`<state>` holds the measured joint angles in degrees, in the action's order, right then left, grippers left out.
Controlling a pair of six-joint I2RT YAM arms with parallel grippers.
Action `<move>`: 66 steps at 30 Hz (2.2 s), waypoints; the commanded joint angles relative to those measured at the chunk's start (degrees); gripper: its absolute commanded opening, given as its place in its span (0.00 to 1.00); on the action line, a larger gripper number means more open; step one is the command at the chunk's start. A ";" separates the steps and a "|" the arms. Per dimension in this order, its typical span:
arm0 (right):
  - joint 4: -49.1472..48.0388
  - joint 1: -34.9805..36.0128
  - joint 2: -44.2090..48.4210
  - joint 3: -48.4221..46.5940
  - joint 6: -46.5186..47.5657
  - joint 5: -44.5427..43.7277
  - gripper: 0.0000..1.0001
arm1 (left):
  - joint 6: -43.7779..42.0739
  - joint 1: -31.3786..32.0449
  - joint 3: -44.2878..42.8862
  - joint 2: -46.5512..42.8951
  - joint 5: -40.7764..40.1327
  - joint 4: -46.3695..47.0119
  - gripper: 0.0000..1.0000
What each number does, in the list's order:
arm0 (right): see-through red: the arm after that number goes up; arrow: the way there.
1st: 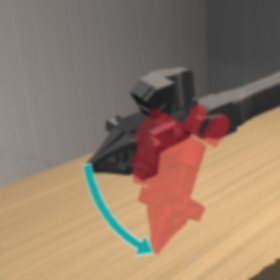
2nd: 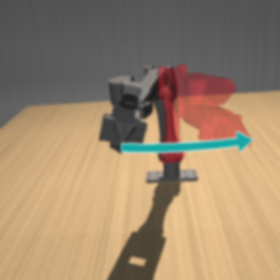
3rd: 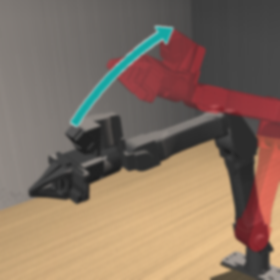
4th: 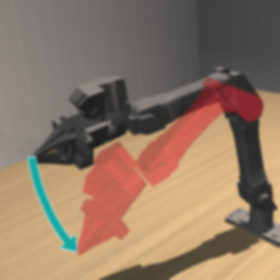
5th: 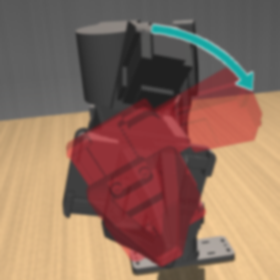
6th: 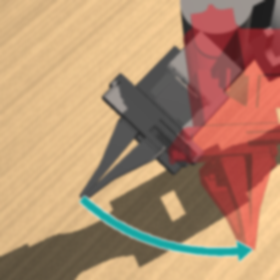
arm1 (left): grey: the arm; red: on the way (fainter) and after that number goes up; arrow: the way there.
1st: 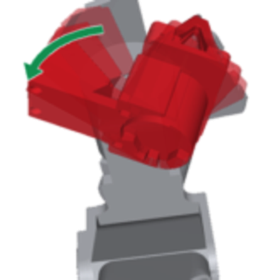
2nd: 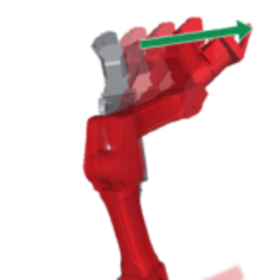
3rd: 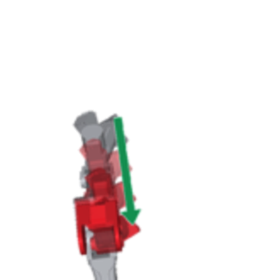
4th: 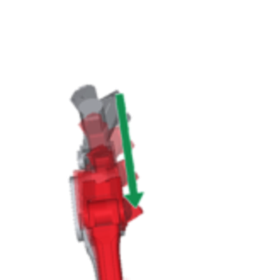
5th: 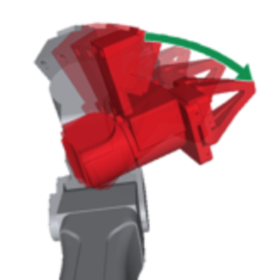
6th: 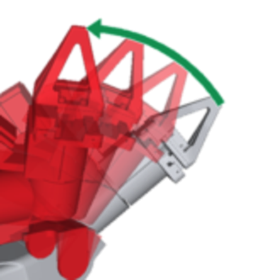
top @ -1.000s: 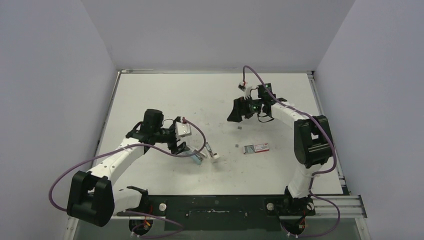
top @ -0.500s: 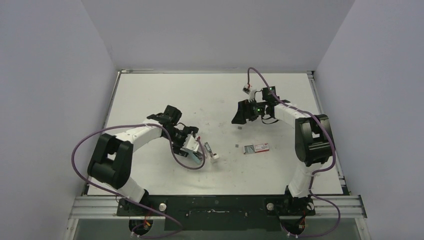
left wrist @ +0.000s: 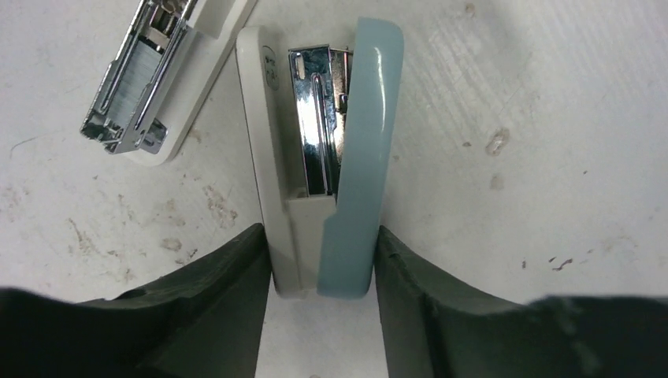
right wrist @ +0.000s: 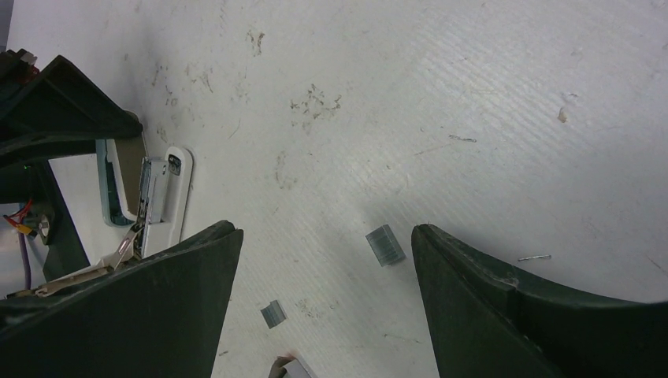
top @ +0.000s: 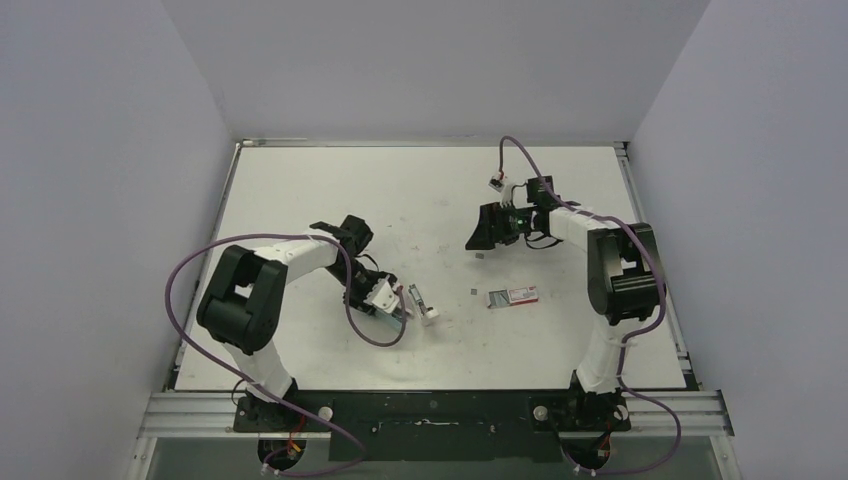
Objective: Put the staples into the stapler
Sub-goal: Pick up the stapler from the center of the board.
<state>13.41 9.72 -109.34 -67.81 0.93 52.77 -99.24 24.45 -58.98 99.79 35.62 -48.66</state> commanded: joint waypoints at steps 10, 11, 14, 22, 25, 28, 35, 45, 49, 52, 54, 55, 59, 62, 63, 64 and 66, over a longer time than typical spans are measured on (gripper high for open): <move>-1.38 0.07 2.71 -3.49 -0.47 4.07 0.80 | -1.52 0.78 -0.47 -5.37 0.76 -11.85 0.11; -1.25 0.45 3.52 -3.56 0.00 4.35 0.80 | -1.13 0.27 -0.74 -6.58 1.30 -13.62 0.09; -2.18 1.82 6.52 -3.94 -0.02 6.36 0.80 | 0.52 -1.84 -4.24 -8.95 6.31 -20.06 0.04; -2.58 5.36 11.94 -7.50 0.20 16.16 0.81 | 12.96 -3.79 -18.95 -7.37 26.12 -32.78 0.00; 0.43 5.83 13.87 -8.45 2.76 20.50 0.81 | 17.11 -3.86 -24.44 -5.42 31.25 -35.20 0.00; 7.27 6.27 15.75 -9.80 8.58 21.93 0.79 | 21.22 -3.88 -28.85 -3.61 34.65 -36.15 0.00; 21.42 8.52 17.49 -12.81 19.36 23.81 0.74 | 27.68 -3.33 -32.83 -0.34 37.04 -34.57 0.00; 29.72 12.02 18.52 -14.28 28.22 21.80 0.68 | 37.27 -1.41 -31.57 -0.67 35.55 -24.82 0.00; 30.03 13.34 18.33 -14.63 28.45 21.31 0.65 | 43.32 -0.75 -28.59 -2.54 34.20 -17.66 0.00; 30.43 13.95 18.08 -14.75 28.81 20.98 0.62 | 45.54 -0.50 -27.39 -3.38 33.63 -14.78 0.00; 30.09 14.12 17.98 -14.72 28.60 20.26 0.58 | 45.69 -0.38 -27.09 -3.54 33.63 -14.31 0.00; 29.70 14.22 17.94 -14.67 28.04 20.15 0.55 | 45.71 -0.18 -27.07 -3.60 33.54 -14.24 0.00; 27.39 14.34 17.85 -13.80 25.82 19.66 0.44 | 45.69 0.07 -26.65 -3.64 33.41 -13.70 0.00; 25.43 14.62 17.92 -12.68 24.16 19.72 0.39 | 45.71 0.33 -26.39 -3.53 33.47 -13.26 0.00; 24.76 14.82 17.93 -12.33 23.62 19.70 0.37 | 45.62 0.41 -26.29 -3.48 33.55 -13.03 0.00; 24.07 14.81 17.87 -12.00 23.11 19.78 0.34 | 45.63 0.42 -26.18 -3.45 33.58 -12.83 0.00; 23.12 14.82 17.77 -11.58 22.45 19.97 0.28 | 45.18 0.44 -25.95 -3.46 33.77 -12.61 0.00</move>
<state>42.92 23.62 -94.15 -79.99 24.71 72.10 -54.06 23.83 -84.97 99.33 65.39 -63.68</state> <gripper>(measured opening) 0.330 0.407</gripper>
